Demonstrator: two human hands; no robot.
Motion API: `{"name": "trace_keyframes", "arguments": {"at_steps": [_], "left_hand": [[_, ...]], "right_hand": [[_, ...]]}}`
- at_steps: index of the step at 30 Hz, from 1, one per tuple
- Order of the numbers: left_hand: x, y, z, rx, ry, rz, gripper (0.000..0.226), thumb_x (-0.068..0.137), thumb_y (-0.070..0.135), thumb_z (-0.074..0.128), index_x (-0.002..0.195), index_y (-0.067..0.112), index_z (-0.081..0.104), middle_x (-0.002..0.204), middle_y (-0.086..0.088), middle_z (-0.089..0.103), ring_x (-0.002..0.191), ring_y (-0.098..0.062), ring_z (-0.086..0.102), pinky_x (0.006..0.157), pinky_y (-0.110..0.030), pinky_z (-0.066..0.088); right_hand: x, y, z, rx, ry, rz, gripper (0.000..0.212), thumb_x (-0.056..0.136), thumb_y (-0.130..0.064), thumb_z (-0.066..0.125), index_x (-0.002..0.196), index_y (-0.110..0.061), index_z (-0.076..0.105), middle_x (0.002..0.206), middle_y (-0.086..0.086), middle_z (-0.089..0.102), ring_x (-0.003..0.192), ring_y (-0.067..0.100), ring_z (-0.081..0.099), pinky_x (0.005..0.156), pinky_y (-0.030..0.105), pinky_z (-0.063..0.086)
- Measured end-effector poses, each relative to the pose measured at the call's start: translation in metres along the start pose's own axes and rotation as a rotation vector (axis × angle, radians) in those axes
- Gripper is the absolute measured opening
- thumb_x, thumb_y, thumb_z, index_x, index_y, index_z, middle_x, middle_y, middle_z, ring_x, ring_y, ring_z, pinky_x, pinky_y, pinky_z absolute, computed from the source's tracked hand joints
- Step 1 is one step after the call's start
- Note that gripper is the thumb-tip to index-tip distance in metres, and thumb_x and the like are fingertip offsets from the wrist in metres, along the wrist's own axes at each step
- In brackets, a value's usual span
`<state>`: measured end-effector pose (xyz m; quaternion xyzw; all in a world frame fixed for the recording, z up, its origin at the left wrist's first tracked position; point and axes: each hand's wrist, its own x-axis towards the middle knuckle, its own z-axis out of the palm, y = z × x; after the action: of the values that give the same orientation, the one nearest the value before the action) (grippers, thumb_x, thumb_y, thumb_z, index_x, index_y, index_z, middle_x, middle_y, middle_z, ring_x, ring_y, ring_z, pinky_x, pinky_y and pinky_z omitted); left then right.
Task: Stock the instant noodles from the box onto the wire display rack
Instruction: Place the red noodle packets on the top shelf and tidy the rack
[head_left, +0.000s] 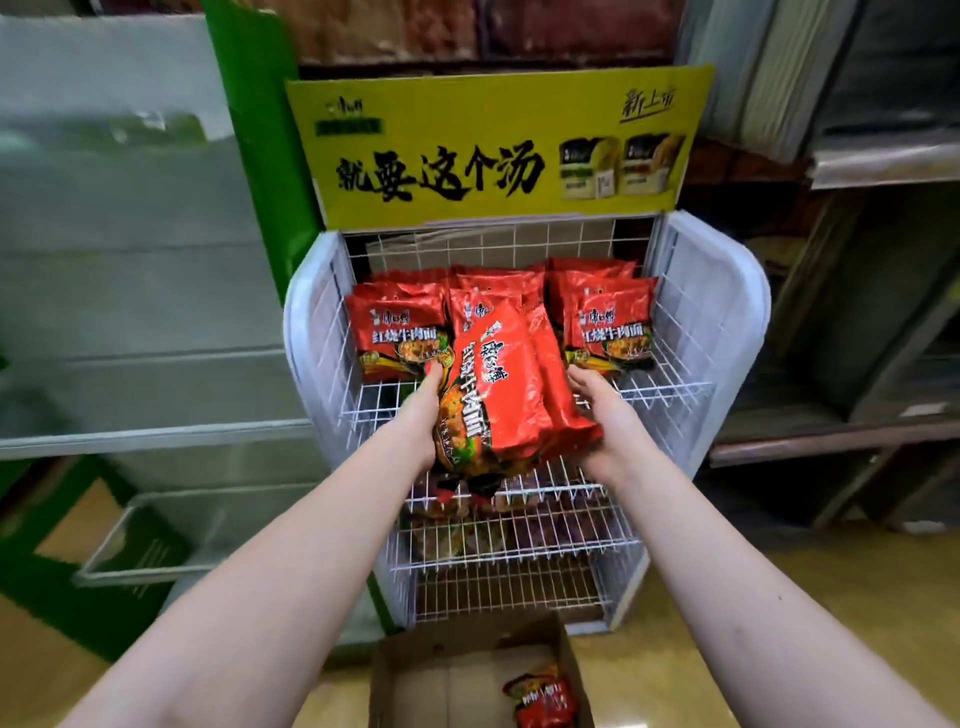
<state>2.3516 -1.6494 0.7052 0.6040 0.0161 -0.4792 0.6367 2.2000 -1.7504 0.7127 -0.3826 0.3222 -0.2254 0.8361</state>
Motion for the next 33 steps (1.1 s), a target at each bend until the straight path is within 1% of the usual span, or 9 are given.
{"name": "trace_keyframes", "arguments": {"at_steps": [4, 7, 11, 13, 16, 22, 25, 27, 33], "left_hand": [[0.007, 0.021, -0.005, -0.110, 0.011, 0.067, 0.063, 0.085, 0.066, 0.048, 0.118, 0.014, 0.061, 0.107, -0.013, 0.068, 0.095, -0.031, 0.065, 0.070, -0.044, 0.052], [0.014, 0.032, -0.010, -0.167, -0.002, 0.089, 0.067, 0.082, 0.068, 0.049, 0.123, 0.016, 0.059, 0.114, -0.014, 0.067, 0.100, -0.032, 0.064, 0.086, -0.050, 0.051], [0.018, 0.045, -0.015, -0.243, -0.024, 0.090, 0.071, 0.082, 0.071, 0.045, 0.125, 0.016, 0.058, 0.116, -0.014, 0.067, 0.104, -0.034, 0.063, 0.079, -0.049, 0.052], [0.019, 0.051, -0.017, -0.287, -0.051, 0.097, 0.071, 0.085, 0.070, 0.041, 0.124, 0.015, 0.059, 0.117, -0.015, 0.066, 0.106, -0.034, 0.062, 0.074, -0.048, 0.051], [0.027, 0.058, -0.021, -0.365, -0.074, 0.088, 0.072, 0.083, 0.073, 0.038, 0.123, 0.017, 0.059, 0.119, -0.013, 0.064, 0.111, -0.036, 0.059, 0.091, -0.053, 0.048], [0.042, 0.052, -0.025, -0.456, 0.034, 0.004, 0.091, 0.066, 0.082, 0.045, 0.135, 0.023, 0.048, 0.135, -0.010, 0.054, 0.123, -0.036, 0.051, 0.106, -0.054, 0.035], [0.043, 0.050, -0.026, -0.517, 0.019, 0.029, 0.079, 0.074, 0.079, 0.043, 0.127, 0.022, 0.054, 0.125, -0.010, 0.060, 0.114, -0.035, 0.056, 0.103, -0.053, 0.040], [0.047, 0.051, -0.027, -0.550, 0.007, 0.033, 0.077, 0.077, 0.078, 0.042, 0.128, 0.021, 0.054, 0.125, -0.010, 0.060, 0.115, -0.035, 0.056, 0.103, -0.054, 0.040], [0.052, 0.063, -0.025, -0.569, -0.085, 0.117, 0.072, 0.081, 0.074, 0.043, 0.126, 0.020, 0.055, 0.122, -0.012, 0.062, 0.107, -0.034, 0.060, 0.093, -0.053, 0.047]], "right_hand": [[0.008, -0.004, 0.021, 0.060, 0.042, -0.039, 0.024, 0.094, -0.035, 0.048, 0.102, -0.014, 0.057, 0.075, 0.007, 0.068, 0.070, 0.022, 0.065, 0.068, 0.036, 0.052], [0.012, -0.006, 0.035, 0.072, 0.043, -0.056, 0.030, 0.093, -0.038, 0.048, 0.104, -0.011, 0.055, 0.086, 0.010, 0.067, 0.081, 0.026, 0.064, 0.079, 0.042, 0.052], [0.017, -0.011, 0.055, 0.157, 0.010, -0.159, 0.032, 0.095, -0.036, 0.045, 0.079, -0.010, 0.057, 0.063, 0.004, 0.066, 0.066, 0.019, 0.062, 0.081, 0.037, 0.048], [0.022, -0.012, 0.063, 0.143, 0.020, -0.213, 0.034, 0.094, -0.039, 0.044, 0.086, -0.011, 0.061, 0.073, 0.005, 0.067, 0.072, 0.018, 0.060, 0.075, 0.033, 0.047], [0.026, -0.010, 0.075, 0.135, 0.078, -0.303, 0.041, 0.097, -0.046, 0.039, 0.098, -0.012, 0.061, 0.082, 0.004, 0.065, 0.074, 0.015, 0.059, 0.074, 0.028, 0.046], [0.028, 0.015, 0.092, -0.241, 0.134, -0.454, 0.071, 0.089, -0.066, 0.027, 0.136, -0.014, 0.041, 0.133, 0.002, 0.053, 0.121, 0.017, 0.050, 0.107, 0.038, 0.035], [0.030, 0.026, 0.094, -0.521, 0.164, -0.543, 0.050, 0.098, -0.038, 0.042, 0.140, -0.016, 0.028, 0.131, -0.004, 0.043, 0.116, 0.009, 0.041, 0.099, 0.026, 0.032], [0.034, 0.027, 0.095, -0.652, 0.170, -0.586, 0.053, 0.095, -0.023, 0.052, 0.141, -0.015, 0.027, 0.124, -0.006, 0.044, 0.112, 0.007, 0.042, 0.094, 0.023, 0.033], [0.061, 0.026, 0.098, -0.665, 0.194, -0.588, 0.052, 0.090, -0.015, 0.060, 0.136, -0.015, 0.036, 0.129, 0.000, 0.052, 0.120, 0.016, 0.049, 0.105, 0.032, 0.037]]}}
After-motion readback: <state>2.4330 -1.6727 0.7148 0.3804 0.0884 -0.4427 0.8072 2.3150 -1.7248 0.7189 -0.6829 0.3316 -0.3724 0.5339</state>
